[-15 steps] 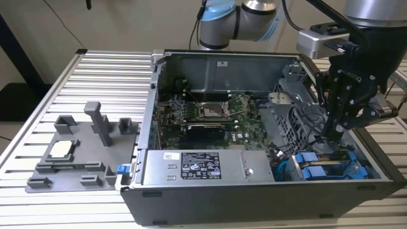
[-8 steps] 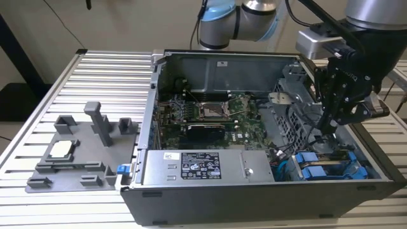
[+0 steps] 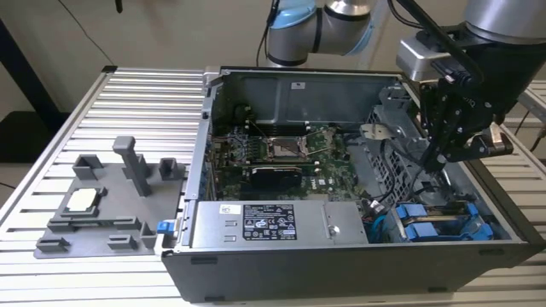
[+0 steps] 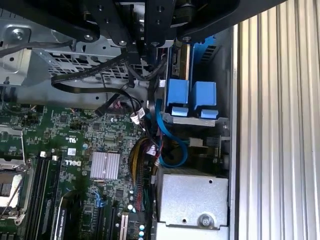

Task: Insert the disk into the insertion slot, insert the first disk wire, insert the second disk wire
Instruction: 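Insert the second disk wire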

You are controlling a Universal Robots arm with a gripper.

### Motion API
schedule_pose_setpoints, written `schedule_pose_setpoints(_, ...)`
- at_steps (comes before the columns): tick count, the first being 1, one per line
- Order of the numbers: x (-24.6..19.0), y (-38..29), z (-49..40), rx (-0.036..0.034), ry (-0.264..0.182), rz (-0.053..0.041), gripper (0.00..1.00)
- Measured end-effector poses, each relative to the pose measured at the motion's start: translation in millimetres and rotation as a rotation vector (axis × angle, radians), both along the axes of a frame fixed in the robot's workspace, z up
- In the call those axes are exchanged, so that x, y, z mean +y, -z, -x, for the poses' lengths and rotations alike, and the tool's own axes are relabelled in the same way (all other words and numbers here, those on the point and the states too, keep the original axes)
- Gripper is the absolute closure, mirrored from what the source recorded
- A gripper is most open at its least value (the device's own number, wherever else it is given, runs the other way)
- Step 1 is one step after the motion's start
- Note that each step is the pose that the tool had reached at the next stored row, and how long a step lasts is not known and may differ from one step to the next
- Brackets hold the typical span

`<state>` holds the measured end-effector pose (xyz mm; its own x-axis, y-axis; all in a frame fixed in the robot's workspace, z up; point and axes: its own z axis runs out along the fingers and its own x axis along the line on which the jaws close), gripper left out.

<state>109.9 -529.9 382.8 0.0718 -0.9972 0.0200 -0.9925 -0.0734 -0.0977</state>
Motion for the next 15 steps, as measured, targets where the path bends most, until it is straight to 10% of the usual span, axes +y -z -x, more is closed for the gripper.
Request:
schedule_pose_setpoints(10,-7.6,0.0,-17.7,0.0897,0.000,0.0002,0.84)
schedule_pose_setpoints(15,-20.5,0.3,-23.7,0.1023,0.000,-0.0058,0.84)
